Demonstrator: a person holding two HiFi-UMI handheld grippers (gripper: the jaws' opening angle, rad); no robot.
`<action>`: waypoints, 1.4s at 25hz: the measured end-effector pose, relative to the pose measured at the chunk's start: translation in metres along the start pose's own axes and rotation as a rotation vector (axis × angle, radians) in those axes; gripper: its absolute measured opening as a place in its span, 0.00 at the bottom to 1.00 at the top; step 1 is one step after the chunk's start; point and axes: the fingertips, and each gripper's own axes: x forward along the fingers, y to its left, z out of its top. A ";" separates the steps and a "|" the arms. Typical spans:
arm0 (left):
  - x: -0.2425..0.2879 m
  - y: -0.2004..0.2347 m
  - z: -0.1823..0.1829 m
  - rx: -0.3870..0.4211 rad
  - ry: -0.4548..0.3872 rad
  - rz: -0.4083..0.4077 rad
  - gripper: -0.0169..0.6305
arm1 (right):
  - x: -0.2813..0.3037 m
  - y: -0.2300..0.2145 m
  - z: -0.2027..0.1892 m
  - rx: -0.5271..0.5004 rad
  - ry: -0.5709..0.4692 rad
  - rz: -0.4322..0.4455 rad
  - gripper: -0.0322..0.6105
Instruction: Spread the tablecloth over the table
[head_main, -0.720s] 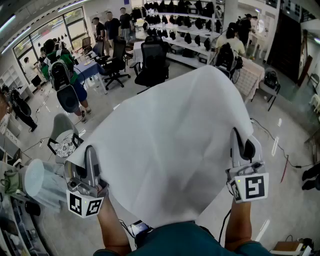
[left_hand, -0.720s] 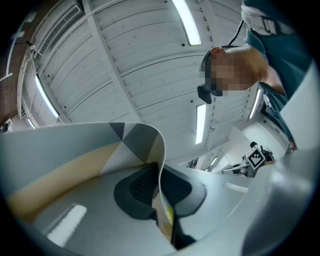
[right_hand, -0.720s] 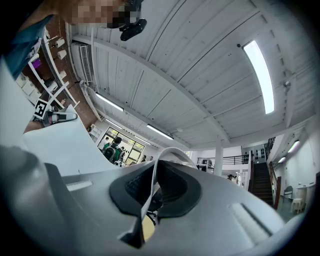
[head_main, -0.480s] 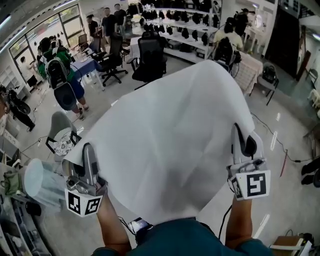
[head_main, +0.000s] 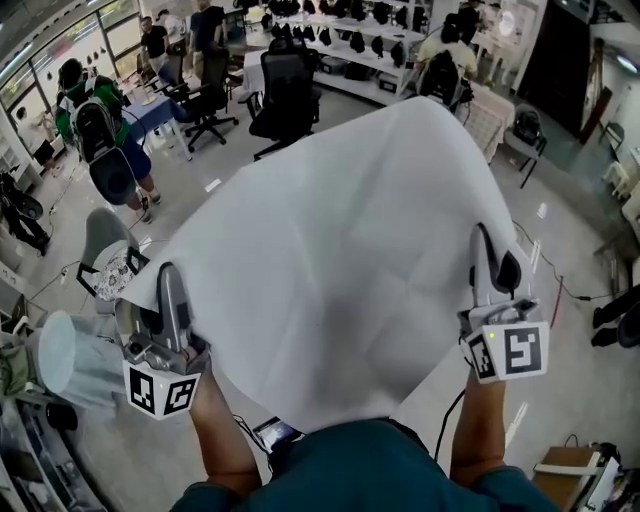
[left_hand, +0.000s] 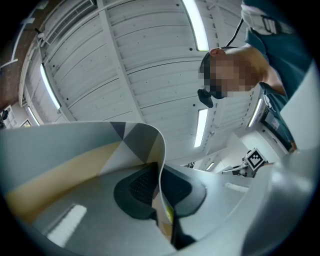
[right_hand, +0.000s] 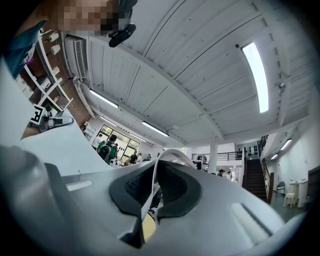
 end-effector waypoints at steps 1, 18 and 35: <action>-0.002 0.004 -0.002 -0.009 -0.003 0.000 0.03 | 0.001 0.003 0.000 0.003 0.004 -0.005 0.07; 0.009 0.002 -0.018 -0.050 0.002 0.019 0.03 | 0.013 -0.014 -0.005 -0.001 0.021 -0.003 0.07; 0.092 -0.045 -0.069 0.098 0.066 0.123 0.03 | 0.098 -0.111 -0.081 0.132 -0.052 0.130 0.07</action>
